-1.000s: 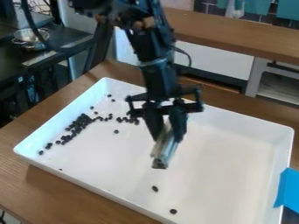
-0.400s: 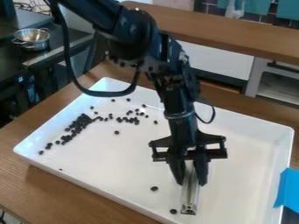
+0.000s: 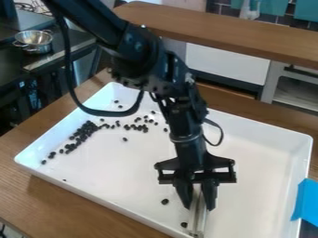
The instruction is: Sweep into pile
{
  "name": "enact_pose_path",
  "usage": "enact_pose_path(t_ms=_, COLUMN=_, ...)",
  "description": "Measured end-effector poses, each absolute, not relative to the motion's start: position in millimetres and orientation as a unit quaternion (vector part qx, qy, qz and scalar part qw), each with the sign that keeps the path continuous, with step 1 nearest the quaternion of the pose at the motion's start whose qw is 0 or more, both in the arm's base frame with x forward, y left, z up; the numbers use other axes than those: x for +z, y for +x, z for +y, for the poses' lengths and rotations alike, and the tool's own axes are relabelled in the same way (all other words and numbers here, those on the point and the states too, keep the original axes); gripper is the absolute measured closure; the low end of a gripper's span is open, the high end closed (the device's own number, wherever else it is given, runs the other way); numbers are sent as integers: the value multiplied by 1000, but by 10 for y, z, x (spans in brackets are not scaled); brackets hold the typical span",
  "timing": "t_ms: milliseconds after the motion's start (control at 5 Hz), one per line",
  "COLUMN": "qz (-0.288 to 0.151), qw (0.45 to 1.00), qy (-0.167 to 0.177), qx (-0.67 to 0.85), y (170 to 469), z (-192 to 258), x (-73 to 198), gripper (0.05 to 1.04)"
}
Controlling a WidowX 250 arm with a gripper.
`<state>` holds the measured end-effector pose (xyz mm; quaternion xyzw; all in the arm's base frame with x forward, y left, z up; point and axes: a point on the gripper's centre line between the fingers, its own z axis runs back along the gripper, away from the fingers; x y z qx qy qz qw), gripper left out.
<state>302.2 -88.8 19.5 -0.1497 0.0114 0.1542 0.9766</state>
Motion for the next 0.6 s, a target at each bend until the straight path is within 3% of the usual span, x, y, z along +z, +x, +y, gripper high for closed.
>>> enact_pose_path(t_ms=600, qz=27, qw=980, qy=-137, qx=145, y=2910, z=-201, x=168, gripper=709)
